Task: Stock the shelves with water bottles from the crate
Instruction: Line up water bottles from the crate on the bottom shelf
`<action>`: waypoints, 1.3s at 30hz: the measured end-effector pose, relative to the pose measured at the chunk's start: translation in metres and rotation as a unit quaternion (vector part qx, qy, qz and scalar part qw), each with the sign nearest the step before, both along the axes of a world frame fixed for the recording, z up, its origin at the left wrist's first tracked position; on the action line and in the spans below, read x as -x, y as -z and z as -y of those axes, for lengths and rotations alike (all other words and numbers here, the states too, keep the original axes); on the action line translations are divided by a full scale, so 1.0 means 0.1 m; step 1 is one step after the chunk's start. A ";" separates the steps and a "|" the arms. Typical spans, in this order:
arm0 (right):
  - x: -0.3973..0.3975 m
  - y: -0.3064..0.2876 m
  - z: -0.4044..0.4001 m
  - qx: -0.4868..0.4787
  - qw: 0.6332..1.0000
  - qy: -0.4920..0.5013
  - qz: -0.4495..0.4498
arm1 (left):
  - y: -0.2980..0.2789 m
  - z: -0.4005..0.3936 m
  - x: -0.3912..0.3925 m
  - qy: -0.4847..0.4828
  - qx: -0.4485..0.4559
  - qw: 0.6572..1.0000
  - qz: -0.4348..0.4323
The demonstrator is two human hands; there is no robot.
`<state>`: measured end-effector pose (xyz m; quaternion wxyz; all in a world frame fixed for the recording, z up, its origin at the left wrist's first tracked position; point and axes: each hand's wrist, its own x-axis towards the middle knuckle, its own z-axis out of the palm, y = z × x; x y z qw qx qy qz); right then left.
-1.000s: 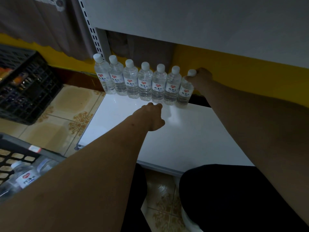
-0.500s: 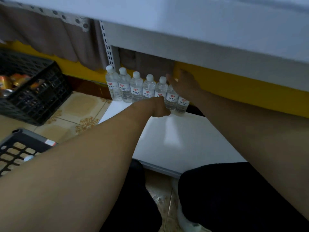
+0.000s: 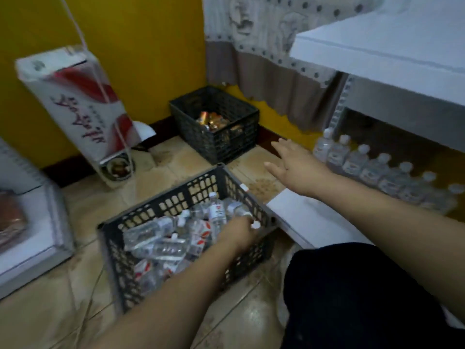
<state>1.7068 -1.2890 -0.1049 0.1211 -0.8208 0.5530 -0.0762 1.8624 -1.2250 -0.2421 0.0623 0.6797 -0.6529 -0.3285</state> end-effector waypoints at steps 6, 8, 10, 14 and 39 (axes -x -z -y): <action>-1.06 0.43 -0.23 -0.094 0.986 -0.119 -0.071 | 0.73 -0.63 -1.11 -0.200 -0.083 0.976 -0.011; -1.29 0.62 -0.25 -0.144 0.977 -0.132 -0.086 | 0.94 -0.72 -1.36 -0.237 -0.122 0.964 -0.010; -1.47 0.78 -0.24 -0.202 0.969 -0.120 -0.082 | 1.09 -0.75 -1.55 -0.295 -0.171 0.939 -0.037; -1.70 1.07 -0.24 -0.275 0.958 -0.072 -0.028 | 1.22 -0.67 -1.70 -0.517 -0.209 0.788 -0.260; -1.50 1.55 -0.17 -0.458 0.851 0.150 0.211 | 0.66 -0.67 -2.25 -0.590 0.042 0.494 -0.637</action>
